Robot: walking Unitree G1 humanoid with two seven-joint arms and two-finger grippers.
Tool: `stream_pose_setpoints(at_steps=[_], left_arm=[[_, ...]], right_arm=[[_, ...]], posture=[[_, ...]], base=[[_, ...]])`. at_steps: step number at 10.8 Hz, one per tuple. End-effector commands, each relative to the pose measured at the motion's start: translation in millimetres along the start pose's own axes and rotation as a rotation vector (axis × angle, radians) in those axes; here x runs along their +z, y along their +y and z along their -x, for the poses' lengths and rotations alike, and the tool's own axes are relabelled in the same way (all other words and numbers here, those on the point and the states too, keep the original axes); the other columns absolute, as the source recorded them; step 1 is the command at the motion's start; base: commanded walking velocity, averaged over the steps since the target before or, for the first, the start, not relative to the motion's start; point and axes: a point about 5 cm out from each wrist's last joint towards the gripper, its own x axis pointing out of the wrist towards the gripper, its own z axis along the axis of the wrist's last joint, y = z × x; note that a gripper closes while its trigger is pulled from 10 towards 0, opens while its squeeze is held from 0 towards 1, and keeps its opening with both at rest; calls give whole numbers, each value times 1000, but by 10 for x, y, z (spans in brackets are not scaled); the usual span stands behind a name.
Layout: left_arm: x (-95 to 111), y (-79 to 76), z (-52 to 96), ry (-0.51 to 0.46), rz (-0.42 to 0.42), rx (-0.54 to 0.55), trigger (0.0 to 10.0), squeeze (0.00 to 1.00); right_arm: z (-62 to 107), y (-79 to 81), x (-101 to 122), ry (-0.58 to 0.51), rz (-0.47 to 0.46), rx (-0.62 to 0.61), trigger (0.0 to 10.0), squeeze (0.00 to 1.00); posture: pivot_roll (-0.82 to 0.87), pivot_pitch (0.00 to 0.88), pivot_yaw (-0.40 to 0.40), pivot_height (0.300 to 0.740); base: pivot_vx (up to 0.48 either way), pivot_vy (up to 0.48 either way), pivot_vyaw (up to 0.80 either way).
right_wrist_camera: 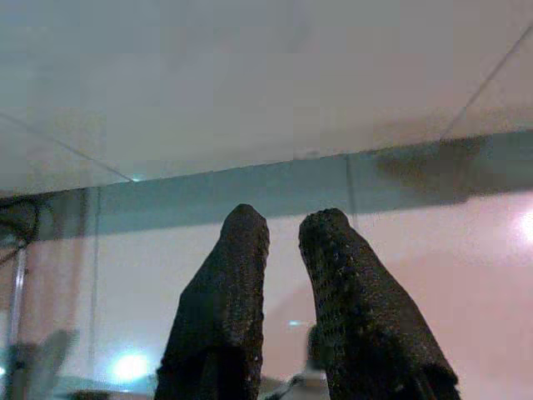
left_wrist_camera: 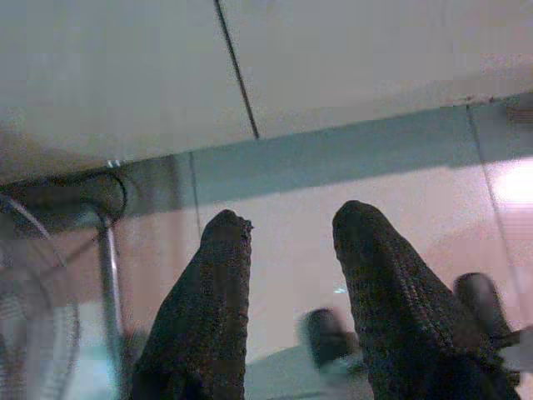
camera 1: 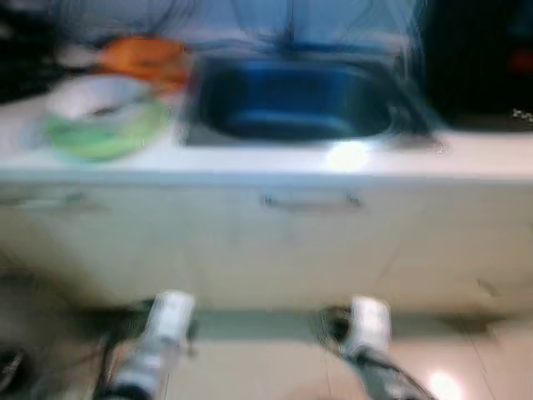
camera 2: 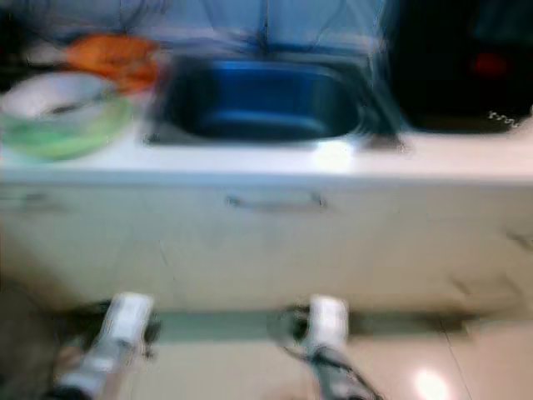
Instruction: Kitchen organization
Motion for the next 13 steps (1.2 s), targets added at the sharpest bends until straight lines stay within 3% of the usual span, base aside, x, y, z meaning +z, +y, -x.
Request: stream_pose_setpoints(at_steps=[1,6,8,11,13], left_arm=[[-43,133,22,18,-7,34,10000,0],[-10,139,23,-9,-15,28,10000,0],[56,206,38,-71,-85,49,10000,0],[165,316,116,-230,-71,73,10000,0],[324,459,248,-390,-81,128,10000,0]], right_arm=[[-25,114,19,-5,-10,25,10000,0],[-32,89,62,-19,-7,13,10000,0],[-41,27,189,-69,48,1,10000,0],[14,-139,333,-181,125,-4,10000,0],[93,-172,482,-322,177,24,10000,0]], posture=[[-99,24,-30,740],[-96,23,-32,740],[-96,23,-32,740],[-93,35,-50,740],[-104,39,-59,740]], base=[[270,0,0],[104,0,0],[0,0,0],[0,0,0],[0,0,0]])
